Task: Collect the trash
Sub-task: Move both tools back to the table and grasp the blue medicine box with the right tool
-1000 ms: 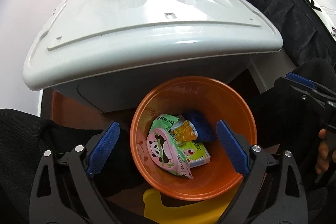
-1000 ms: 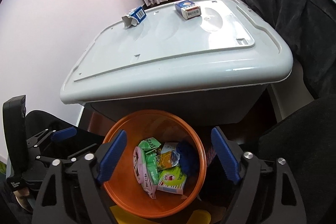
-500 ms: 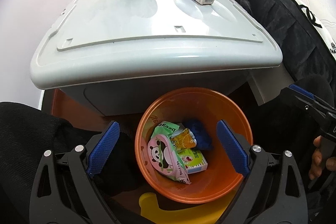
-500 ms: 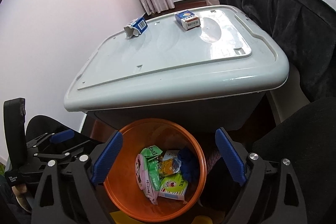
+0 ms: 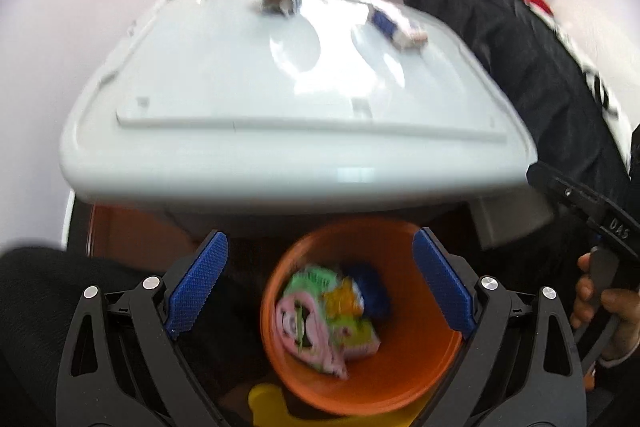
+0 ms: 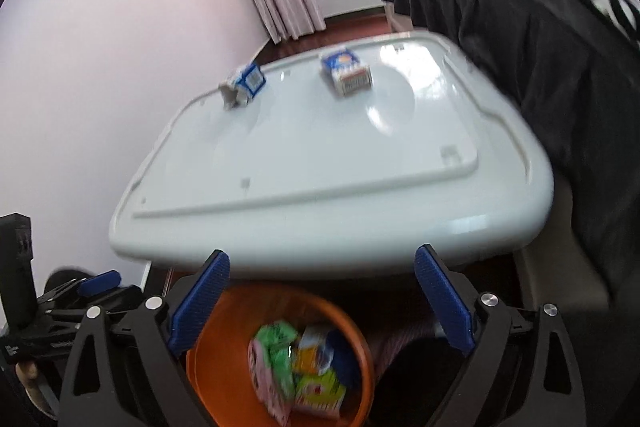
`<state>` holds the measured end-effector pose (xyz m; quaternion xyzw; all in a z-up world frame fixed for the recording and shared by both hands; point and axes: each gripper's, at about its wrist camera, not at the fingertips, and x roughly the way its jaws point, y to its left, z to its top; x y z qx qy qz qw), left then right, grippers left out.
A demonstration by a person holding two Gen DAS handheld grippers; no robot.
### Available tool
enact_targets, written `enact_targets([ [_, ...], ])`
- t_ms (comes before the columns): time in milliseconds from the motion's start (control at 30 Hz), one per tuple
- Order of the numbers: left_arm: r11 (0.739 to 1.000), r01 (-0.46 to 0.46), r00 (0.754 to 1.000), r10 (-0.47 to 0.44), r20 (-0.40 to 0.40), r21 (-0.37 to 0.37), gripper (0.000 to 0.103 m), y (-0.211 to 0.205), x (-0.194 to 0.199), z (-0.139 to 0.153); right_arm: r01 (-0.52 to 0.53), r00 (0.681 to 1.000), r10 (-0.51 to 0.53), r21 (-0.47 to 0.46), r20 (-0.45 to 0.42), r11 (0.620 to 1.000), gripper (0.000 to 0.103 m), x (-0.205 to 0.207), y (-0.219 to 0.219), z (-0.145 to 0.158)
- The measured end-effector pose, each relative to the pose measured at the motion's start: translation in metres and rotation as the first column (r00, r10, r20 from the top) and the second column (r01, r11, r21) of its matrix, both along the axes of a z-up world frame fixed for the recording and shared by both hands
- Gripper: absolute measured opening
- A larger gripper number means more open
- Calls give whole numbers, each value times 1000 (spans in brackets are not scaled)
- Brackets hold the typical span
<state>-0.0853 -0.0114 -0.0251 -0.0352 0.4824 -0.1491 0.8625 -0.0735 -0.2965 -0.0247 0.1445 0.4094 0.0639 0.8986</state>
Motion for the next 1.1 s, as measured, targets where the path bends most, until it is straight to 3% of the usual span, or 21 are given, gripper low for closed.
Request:
enact_targets([
  [167,999,-33,993,29,114,35,92,0,47,32,-27,999,31,-76,42,997,98,62,-7,21],
  [267,996,-50,987,38,159,69,92,-3,85,48,-24,999,29,-126,39,992,98,120,-15,29],
  [467,989,-95,973,67,223,116,92,-7,165,66,-21,999,28,-229,24,973,98,211,-16,21],
  [667,983,-115,974,83,211,145,92,-10,222,48,-34,999,31,-257,-13,966,98,274,-5,-7],
  [767,978,-150,974,120,195,148,92,-5,227,28,-32,999,22,-255,-45,966,98,300,0,-26],
  [833,979,-124,983,99,152,163,92,-6,234,23,-34,998,21,-256,-54,966,98,310,3,-34],
  [1100,969,-97,984,58,169,228,92,-16,235,14,-73,995,50,-285,-88,956,97,338,23,-57],
])
